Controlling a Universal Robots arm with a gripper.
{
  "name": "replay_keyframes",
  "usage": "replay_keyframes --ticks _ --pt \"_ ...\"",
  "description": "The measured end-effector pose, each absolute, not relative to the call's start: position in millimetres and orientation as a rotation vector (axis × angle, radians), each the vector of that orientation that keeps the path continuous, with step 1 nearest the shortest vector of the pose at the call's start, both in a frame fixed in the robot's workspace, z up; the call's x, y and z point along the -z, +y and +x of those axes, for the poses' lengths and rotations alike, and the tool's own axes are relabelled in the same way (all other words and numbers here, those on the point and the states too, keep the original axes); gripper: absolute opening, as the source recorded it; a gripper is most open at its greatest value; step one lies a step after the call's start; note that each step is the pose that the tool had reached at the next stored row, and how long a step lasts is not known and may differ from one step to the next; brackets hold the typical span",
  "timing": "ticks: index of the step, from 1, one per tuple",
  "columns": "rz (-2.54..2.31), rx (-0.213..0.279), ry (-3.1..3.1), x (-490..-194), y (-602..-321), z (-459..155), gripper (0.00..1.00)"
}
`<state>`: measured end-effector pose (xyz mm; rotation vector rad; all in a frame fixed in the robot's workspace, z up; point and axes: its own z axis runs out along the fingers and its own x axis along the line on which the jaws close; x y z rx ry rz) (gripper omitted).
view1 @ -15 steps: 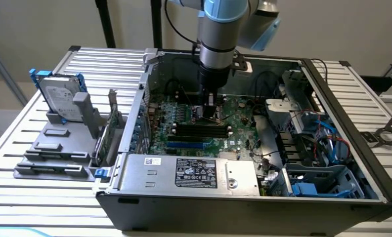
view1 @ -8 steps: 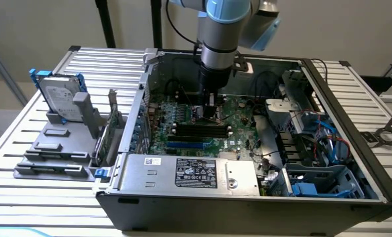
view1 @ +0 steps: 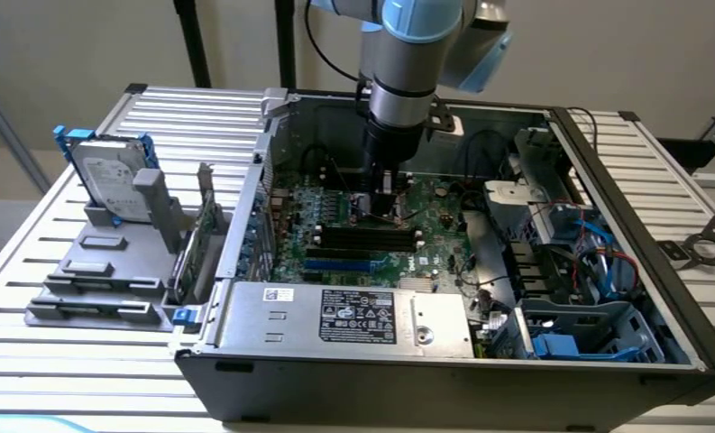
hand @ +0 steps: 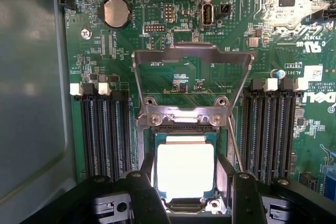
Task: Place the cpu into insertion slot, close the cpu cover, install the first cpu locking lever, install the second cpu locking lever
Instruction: 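Place the cpu into insertion slot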
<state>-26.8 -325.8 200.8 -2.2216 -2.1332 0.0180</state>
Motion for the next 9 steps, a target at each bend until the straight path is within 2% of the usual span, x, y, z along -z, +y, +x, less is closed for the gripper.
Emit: replay_keyframes --ticks 9 --pt "-2.223 -0.023 -2.136 -199.4 -325.8 -26.7 0.55"
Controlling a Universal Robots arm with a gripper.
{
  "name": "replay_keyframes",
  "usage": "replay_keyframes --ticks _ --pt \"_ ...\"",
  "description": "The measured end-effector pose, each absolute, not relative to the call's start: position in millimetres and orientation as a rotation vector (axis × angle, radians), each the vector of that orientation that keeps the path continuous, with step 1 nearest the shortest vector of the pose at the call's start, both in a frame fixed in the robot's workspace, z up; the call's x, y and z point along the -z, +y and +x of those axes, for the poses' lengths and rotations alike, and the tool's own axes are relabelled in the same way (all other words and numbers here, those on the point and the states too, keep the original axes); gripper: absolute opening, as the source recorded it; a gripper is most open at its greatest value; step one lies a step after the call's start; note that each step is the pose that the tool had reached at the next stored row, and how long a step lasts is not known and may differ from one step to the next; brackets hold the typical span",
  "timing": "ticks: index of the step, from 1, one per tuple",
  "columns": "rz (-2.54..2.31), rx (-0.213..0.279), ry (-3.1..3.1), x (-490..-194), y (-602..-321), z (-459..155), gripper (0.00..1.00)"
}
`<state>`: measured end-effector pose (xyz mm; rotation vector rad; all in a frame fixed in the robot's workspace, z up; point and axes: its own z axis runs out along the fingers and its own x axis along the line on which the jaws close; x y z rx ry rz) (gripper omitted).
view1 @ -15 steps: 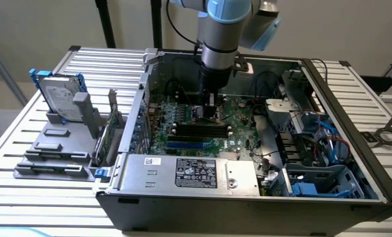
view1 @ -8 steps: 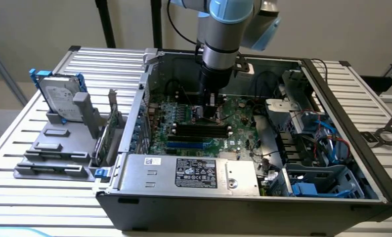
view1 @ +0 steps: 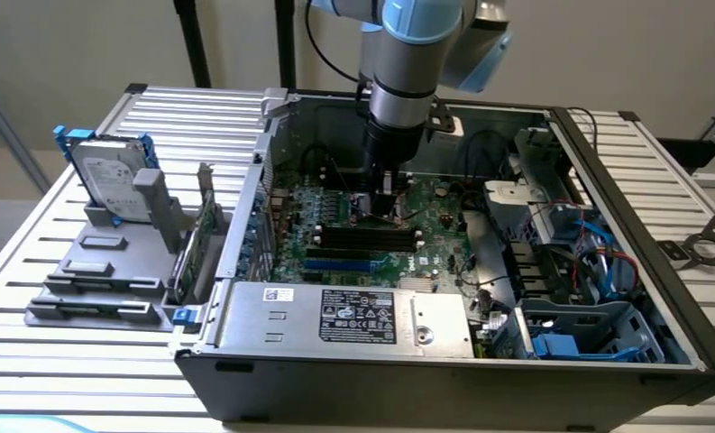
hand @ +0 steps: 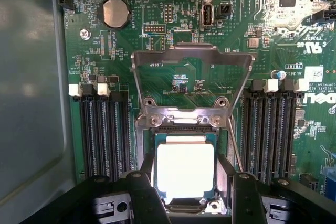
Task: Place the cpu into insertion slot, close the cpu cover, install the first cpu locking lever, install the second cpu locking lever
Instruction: 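Place the cpu into insertion slot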
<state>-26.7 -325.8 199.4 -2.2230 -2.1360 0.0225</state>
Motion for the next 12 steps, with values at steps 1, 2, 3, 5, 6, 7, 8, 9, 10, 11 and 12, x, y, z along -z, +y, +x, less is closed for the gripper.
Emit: replay_keyframes --ticks 1,2,3,5,6,7,8,9,10,11,12 --pt "-2.224 -0.024 -2.137 -199.4 -325.8 -26.7 0.55" --pt "-2.224 -0.026 -2.138 -199.3 -325.8 -26.7 0.55" --pt "-2.225 -0.027 -2.139 -199.2 -325.8 -26.7 0.55" --pt "-2.227 -0.029 -2.140 -199.1 -325.6 -26.7 0.55" --pt "-2.227 -0.031 -2.141 -199.1 -325.4 -26.7 0.55" --pt "-2.227 -0.031 -2.141 -199.1 -325.1 -26.7 0.55" --pt "-2.227 -0.031 -2.141 -199.1 -324.5 -26.7 0.55" --pt "-2.227 -0.031 -2.142 -199.1 -324.0 -26.7 0.55" --pt "-2.227 -0.031 -2.142 -199.1 -323.6 -26.7 0.55" --pt "-2.227 -0.031 -2.142 -199.0 -323.2 -26.7 0.55" --pt "-2.227 -0.031 -2.142 -198.9 -323.0 -26.7 0.55"
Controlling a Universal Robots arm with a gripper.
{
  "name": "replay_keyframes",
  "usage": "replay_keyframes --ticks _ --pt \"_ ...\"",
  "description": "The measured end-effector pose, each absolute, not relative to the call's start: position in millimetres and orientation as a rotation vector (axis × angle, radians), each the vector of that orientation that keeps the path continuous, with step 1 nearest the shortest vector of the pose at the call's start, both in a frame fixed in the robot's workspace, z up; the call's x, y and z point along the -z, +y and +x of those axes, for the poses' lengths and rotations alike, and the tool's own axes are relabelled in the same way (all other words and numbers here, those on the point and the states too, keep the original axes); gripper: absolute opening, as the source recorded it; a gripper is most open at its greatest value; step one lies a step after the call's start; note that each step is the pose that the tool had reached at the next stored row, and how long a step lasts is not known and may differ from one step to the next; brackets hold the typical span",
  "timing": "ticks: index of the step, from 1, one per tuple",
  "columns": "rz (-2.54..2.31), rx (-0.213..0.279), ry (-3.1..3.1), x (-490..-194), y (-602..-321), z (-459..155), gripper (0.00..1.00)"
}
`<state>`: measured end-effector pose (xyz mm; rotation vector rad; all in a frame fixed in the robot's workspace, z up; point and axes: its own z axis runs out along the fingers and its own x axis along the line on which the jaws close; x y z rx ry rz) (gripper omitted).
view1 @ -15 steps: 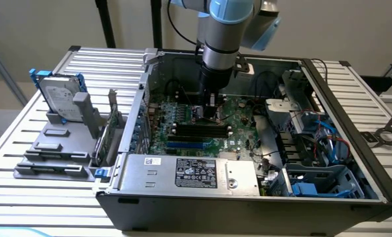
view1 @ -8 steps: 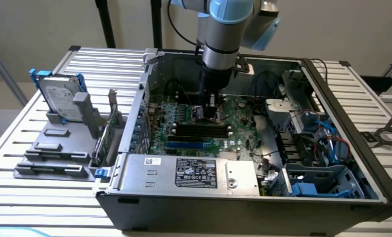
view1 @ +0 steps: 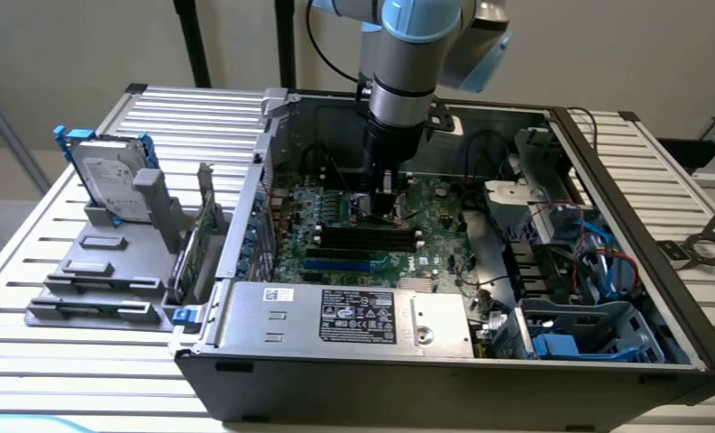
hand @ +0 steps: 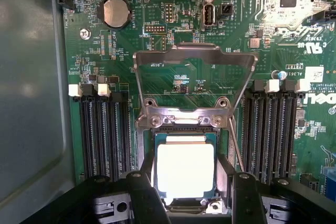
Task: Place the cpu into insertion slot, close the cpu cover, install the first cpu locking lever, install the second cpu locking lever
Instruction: 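Place the cpu into insertion slot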
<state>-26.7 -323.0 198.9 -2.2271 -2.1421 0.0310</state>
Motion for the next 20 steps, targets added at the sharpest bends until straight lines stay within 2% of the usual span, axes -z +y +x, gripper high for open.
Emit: replay_keyframes --ticks 20 --pt "-2.229 -0.035 -2.144 -197.0 -323.0 -26.7 0.55"
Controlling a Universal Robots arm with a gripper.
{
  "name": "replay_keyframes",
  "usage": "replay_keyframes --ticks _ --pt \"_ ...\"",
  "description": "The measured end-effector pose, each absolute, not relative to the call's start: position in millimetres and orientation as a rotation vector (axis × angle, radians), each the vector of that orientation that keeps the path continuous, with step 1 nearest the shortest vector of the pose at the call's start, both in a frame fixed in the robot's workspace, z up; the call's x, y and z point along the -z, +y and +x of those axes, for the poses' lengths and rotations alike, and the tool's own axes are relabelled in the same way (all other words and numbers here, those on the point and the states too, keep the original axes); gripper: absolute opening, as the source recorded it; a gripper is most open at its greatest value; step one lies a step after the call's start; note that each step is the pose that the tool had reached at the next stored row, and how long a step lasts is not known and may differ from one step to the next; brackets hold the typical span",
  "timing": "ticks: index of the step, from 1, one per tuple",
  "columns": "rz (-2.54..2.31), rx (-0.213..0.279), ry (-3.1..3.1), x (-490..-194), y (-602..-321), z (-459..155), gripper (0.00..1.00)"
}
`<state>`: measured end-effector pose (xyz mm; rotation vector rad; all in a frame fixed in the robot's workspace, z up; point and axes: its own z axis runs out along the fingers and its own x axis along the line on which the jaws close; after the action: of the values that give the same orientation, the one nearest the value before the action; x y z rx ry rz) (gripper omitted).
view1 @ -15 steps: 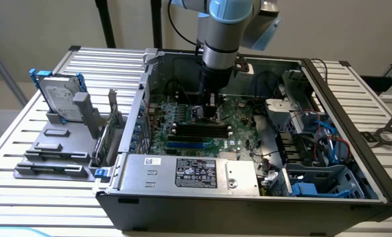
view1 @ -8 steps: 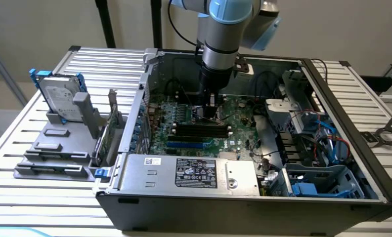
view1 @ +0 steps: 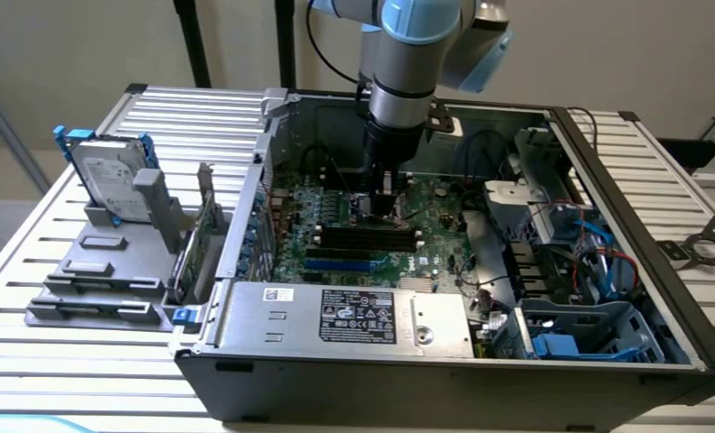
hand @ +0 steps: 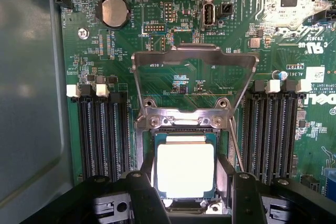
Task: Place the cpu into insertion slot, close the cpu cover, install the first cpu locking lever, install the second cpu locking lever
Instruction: 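Place the cpu into insertion slot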
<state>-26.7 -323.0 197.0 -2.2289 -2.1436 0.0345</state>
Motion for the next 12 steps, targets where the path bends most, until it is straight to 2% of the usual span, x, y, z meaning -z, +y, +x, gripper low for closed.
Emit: replay_keyframes --ticks 7,8,12 --pt "-2.229 -0.035 -2.144 -197.0 -323.0 -26.7 0.56" --pt "-2.229 -0.035 -2.144 -197.0 -323.0 -26.7 0.63" --pt "-2.229 -0.035 -2.144 -197.0 -323.0 -26.7 0.63"
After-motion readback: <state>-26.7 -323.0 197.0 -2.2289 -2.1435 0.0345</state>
